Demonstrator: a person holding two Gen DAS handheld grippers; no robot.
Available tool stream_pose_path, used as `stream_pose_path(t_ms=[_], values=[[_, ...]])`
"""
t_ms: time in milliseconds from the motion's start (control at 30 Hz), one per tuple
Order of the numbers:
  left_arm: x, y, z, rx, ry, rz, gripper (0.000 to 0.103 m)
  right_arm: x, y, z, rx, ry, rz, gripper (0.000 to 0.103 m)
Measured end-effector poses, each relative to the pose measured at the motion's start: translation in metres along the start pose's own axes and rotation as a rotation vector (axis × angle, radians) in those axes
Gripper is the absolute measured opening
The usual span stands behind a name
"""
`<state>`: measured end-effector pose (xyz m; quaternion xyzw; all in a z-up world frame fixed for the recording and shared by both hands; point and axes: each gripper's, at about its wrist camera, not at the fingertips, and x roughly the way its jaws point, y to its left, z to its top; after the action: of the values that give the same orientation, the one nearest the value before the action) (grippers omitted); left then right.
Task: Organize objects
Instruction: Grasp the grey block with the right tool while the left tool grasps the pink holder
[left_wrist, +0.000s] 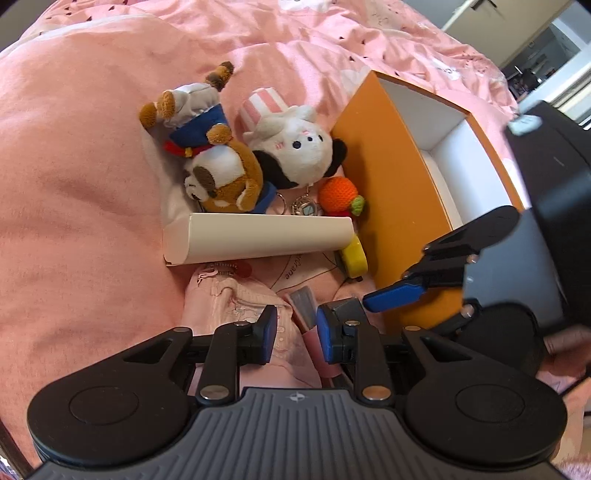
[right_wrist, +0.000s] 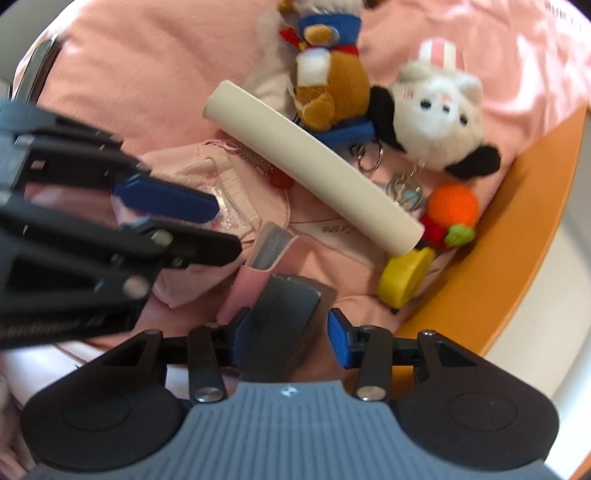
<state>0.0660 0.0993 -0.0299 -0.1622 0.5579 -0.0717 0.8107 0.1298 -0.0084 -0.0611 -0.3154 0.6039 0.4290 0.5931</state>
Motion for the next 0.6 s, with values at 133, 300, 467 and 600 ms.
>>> stream_pose_path(t_ms=[133,300,467,600], values=[[-0.004,-0.001,-0.002,0.033,-0.005,0.009,0.031,-0.001,-0.003,-0.001,0.046,0.018,0.022,0.042],[-0.005,-0.003,-0.006,0.057,-0.005,0.027,0.031,0.002,0.003,-0.005,0.027,0.019,-0.008,0.044],[-0.005,-0.005,-0.009,0.083,-0.002,0.047,0.031,0.004,0.007,-0.008,0.003,0.015,-0.031,0.05],[-0.006,-0.003,-0.01,0.073,-0.008,0.048,0.031,0.002,0.003,-0.012,0.008,0.033,0.03,0.051]])
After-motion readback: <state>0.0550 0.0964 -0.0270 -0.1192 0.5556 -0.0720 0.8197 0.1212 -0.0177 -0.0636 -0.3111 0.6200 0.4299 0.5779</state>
